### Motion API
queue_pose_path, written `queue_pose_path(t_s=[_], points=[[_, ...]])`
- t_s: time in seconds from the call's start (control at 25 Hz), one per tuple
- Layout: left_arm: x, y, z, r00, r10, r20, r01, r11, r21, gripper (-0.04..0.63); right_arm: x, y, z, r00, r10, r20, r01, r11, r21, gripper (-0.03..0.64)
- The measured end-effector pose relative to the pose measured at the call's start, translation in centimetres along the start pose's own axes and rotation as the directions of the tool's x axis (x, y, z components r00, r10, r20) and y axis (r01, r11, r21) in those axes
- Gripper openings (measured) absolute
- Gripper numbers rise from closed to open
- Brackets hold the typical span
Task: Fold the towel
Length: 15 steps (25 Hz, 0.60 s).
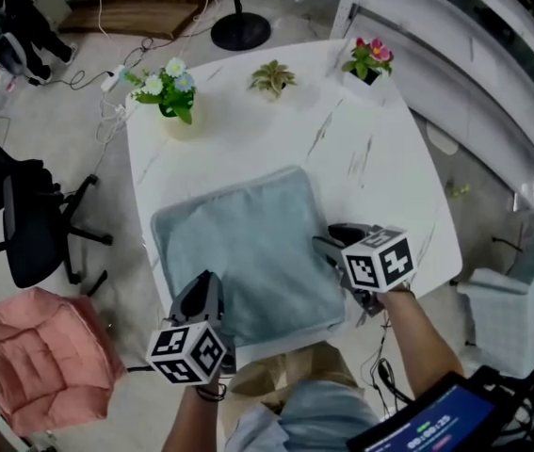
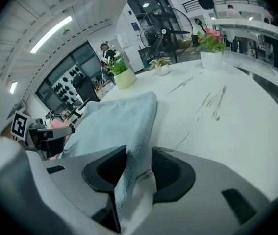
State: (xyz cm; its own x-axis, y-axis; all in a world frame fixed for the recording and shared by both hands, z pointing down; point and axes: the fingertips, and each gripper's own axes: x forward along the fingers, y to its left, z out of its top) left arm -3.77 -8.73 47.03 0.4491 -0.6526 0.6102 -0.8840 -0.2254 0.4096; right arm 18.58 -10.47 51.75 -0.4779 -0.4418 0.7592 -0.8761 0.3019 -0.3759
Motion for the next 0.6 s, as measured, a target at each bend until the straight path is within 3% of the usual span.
queue_pose_path(t_s=[0.2, 0.6], points=[[1.4, 0.6, 0.3, 1.0, 0.002, -0.011, -0.002, 1.0, 0.0, 0.029, 0.7, 0.1, 0.3, 1.0, -0.001, -0.021, 0.001, 1.0, -0.005, 0.138], [3.1, -2.1, -1.1, 0.991, -0.104, -0.089, 0.106, 0.994, 0.026, 0.029, 1.4, 0.5, 0.2, 0.997, -0.047, -0.055, 0.045, 0.998, -0.046, 0.061]])
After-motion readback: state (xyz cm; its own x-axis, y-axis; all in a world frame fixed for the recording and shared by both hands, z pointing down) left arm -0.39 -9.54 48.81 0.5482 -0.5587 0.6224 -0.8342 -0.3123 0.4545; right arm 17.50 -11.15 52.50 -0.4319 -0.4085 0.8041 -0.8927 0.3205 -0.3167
